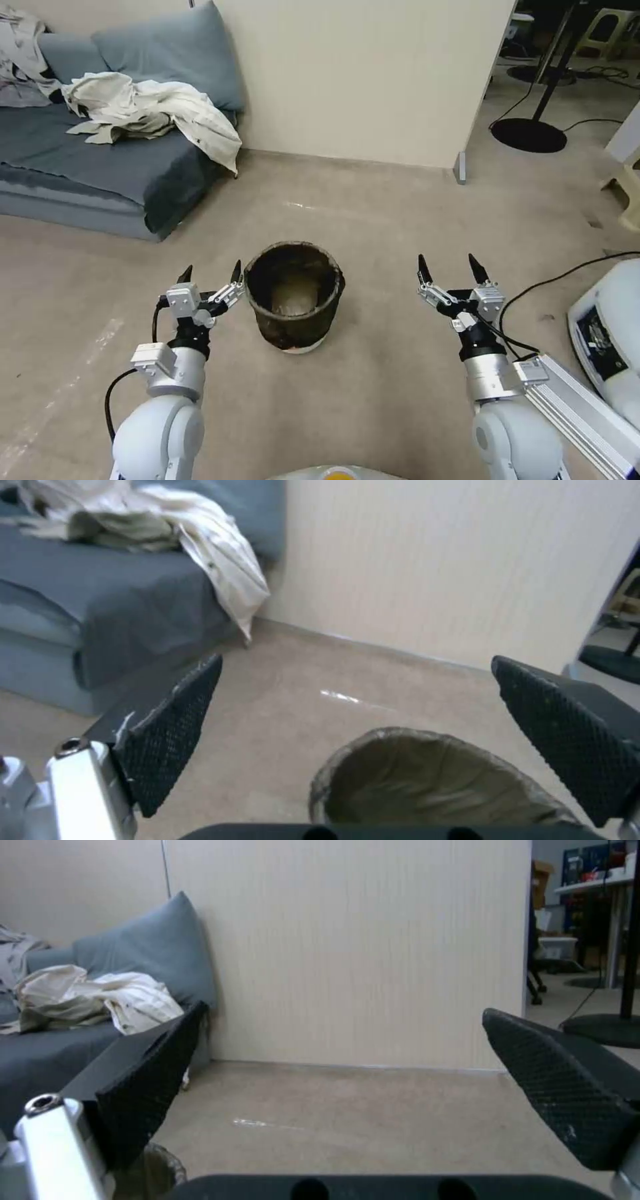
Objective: Pick up the trash can from the floor.
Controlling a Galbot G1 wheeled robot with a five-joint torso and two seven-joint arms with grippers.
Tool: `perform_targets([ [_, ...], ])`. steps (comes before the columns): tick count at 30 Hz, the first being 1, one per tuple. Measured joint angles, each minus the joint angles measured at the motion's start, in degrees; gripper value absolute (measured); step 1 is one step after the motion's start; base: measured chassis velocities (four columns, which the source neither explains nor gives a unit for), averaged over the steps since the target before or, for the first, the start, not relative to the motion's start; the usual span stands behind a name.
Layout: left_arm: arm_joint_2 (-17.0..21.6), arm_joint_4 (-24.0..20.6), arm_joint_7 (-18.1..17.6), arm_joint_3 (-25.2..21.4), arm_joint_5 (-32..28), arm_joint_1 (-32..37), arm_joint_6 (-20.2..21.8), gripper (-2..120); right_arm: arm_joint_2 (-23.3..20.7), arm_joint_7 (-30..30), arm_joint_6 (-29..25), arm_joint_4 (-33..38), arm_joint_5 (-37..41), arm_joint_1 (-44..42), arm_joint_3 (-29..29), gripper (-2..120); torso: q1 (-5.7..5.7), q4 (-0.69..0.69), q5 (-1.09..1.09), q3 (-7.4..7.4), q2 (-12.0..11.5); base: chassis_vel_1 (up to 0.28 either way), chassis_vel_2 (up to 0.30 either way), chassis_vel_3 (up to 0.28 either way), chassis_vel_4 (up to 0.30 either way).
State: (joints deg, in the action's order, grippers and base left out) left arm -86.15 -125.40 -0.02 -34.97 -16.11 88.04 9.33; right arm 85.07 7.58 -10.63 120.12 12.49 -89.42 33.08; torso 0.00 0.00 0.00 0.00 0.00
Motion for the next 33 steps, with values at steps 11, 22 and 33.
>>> perform_targets([
  [11, 7.0, 7.9, -5.1, 3.5, -14.7, -10.1, 18.4, 100, -0.8, 0.3, 0.7, -0.5, 1.0, 1.1, -0.6, 100, 0.0, -0.01, 0.0, 0.0, 0.0, 0.0, 0.0, 0.0, 0.0],
  [22, 8.5, 13.1, -6.1, 8.8, -16.3, -14.8, 21.2, 100, 0.4, 0.4, 1.0, -0.6, -0.2, 0.8, -0.8, 100, 0.0, 0.0, 0.0, 0.0, 0.0, 0.0, 0.0, 0.0, 0.0],
  [33, 8.1, 15.6, -9.1, 10.3, -16.0, -19.0, 21.5, 100, 0.4, 0.4, 1.1, -1.2, -0.3, 1.1, -0.6, 100, 0.0, 0.0, 0.0, 0.0, 0.0, 0.0, 0.0, 0.0, 0.0],
])
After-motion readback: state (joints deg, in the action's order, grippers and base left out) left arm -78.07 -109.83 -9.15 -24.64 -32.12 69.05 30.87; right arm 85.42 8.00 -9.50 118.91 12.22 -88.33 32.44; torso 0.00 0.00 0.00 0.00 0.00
